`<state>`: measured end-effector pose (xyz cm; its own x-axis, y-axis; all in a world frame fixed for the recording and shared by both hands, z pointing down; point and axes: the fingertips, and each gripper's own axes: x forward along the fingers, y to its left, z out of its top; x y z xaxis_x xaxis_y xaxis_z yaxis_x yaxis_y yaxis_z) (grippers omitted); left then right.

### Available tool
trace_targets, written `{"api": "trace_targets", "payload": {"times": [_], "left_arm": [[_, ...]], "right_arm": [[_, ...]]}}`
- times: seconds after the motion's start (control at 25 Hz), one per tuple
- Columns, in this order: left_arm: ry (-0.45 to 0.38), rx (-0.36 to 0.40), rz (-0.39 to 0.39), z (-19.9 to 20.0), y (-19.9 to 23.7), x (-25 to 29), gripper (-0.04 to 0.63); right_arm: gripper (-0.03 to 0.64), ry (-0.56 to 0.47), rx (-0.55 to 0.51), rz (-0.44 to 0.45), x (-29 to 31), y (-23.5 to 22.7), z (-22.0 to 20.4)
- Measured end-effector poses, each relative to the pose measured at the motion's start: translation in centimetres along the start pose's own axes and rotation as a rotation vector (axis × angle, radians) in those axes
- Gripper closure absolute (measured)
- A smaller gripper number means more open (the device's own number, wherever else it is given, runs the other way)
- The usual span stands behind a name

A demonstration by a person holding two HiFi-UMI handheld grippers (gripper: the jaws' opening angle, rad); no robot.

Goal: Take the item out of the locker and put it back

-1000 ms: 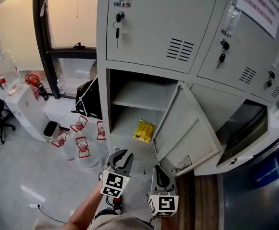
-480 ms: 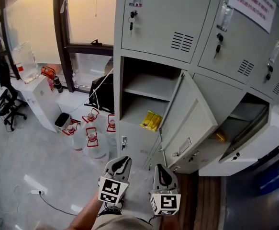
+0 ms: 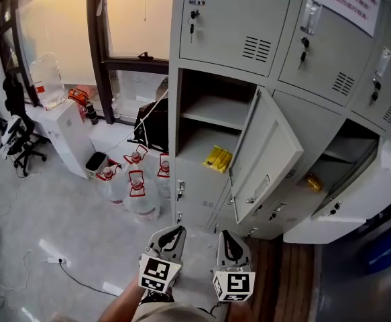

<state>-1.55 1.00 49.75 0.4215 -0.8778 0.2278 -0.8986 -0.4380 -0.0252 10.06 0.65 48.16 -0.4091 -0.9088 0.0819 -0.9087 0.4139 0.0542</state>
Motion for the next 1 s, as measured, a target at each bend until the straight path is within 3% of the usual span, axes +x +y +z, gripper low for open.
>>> {"api": "trace_targets", "payload": {"times": [1.0], "left_arm": [[-0.013, 0.022, 0.012, 0.6, -1.1, -0.5, 0.565]], "right_arm": [[0.594, 0.009, 0.012, -0.001, -1.3, -0.5, -0.7]]}}
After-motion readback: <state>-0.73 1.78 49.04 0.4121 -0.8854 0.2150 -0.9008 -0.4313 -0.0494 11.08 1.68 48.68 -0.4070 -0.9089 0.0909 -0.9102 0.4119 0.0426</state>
